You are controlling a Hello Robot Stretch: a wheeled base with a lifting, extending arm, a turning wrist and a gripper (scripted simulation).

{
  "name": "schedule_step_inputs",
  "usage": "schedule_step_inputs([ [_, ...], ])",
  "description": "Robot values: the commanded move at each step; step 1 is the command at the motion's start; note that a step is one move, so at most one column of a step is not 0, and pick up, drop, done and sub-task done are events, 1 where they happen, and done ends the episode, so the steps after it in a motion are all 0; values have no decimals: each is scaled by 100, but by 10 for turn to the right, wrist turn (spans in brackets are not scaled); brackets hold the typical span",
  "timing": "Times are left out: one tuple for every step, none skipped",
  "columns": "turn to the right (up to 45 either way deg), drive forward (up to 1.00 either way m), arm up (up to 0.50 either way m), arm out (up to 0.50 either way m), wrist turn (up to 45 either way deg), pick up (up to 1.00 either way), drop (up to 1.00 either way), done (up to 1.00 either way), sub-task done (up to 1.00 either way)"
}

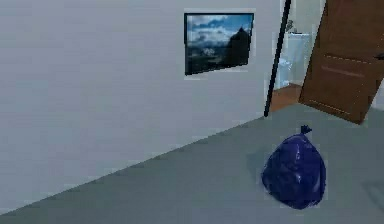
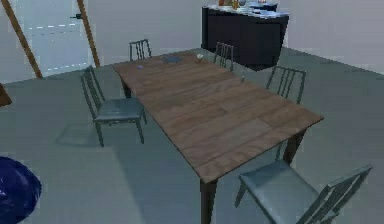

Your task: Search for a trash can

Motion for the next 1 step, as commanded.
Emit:
schedule_step_inputs([
  [0,100,0,0,0,0,0,0,0],
])
